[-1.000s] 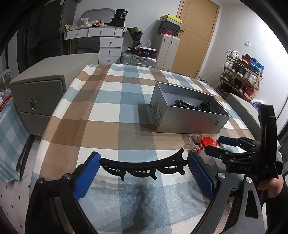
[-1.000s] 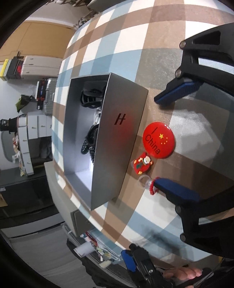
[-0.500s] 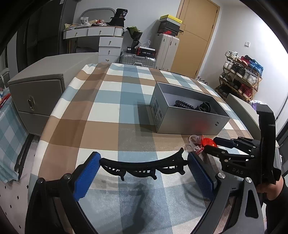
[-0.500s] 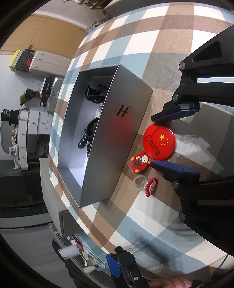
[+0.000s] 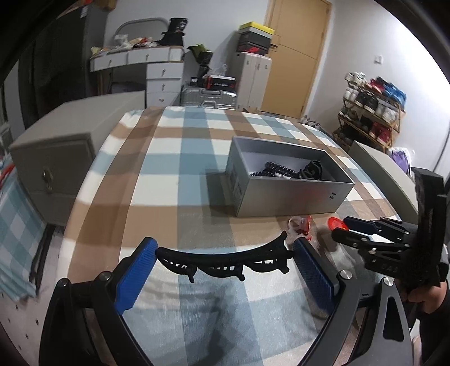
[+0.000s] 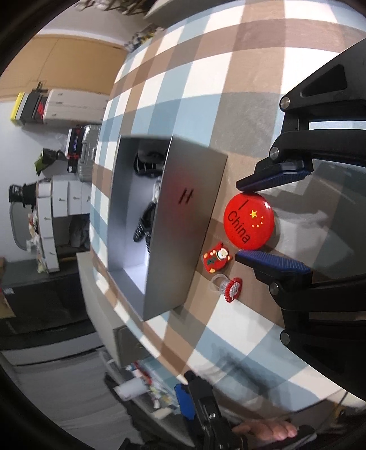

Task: Organize jewelry
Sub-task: 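Carry the banana clip and red badge over the grey box with both tools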

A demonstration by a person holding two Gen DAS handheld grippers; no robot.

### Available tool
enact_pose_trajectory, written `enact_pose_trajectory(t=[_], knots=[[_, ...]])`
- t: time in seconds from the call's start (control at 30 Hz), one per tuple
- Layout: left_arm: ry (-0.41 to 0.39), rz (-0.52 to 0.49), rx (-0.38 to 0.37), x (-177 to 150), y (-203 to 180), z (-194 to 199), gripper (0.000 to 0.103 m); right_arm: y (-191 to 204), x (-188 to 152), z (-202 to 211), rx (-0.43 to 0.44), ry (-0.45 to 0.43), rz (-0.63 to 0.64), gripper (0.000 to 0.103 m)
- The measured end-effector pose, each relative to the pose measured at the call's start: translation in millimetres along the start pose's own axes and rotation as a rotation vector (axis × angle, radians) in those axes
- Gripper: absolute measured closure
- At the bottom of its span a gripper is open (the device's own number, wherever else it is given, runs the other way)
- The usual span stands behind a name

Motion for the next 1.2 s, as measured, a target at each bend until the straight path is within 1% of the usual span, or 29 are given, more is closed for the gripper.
enact_pose_trajectory(t=[0.13,0.17,0.3,0.4,0.5,0.63,0.77,0.83,1.0,1.1,1.2], knots=[[-0.033,-0.024,-0.009,19.1,-9.5,1.5,0.009,-5.6,6.9,21.6,0.026,-0.079,-0.032,0.061],[-0.042,-0.027,-0.011,24.6,-12.4,1.5,0.009,-7.0,10.4,28.4,0.023,-0.108,-0.039,0.061],[-0.07,-0.032,-0.029,45.4,-23.9,-0.2,0.009,-6.7,26.7,53.8,0.057,-0.223,-0.042,0.061],[-0.078,-0.045,-0.042,56.0,-33.4,-4.8,0.009,-6.7,38.7,61.2,0.071,-0.257,-0.031,0.061],[-0.078,-0.059,-0.05,63.7,-42.0,-11.1,0.009,-11.6,54.3,62.8,0.11,-0.276,-0.041,0.061],[-0.056,-0.059,-0.061,71.2,-49.6,-23.3,0.009,-19.0,72.0,57.2,0.133,-0.275,-0.04,0.061],[-0.027,-0.061,-0.042,77.5,-55.3,-37.3,0.009,-24.1,87.1,35.7,0.155,-0.208,-0.047,0.061],[-0.01,-0.057,-0.053,78.9,-56.9,-44.3,0.009,-26.8,92.3,26.0,0.162,-0.187,-0.053,0.061],[0.037,-0.069,-0.105,77.3,-65.1,-58.6,0.009,-30.6,107.2,11.1,0.209,-0.178,-0.059,0.061],[0.061,-0.079,-0.134,76.2,-70.4,-62.9,0.009,-33.5,112.0,1.2,0.218,-0.16,-0.07,0.061],[0.044,-0.104,-0.124,78.0,-73.8,-61.8,0.009,-36.7,113.6,-9.1,0.223,-0.135,-0.085,0.061]])
Point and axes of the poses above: each gripper's, at about its wrist camera, not at the fingertips, and z roughly against the way its jaws point, y to its left, x to its top, the point moved 5 cm from there along -z, roughly the way its jaws point, and after that the axes turned 15 degrees about x, right-handed, at the moved point
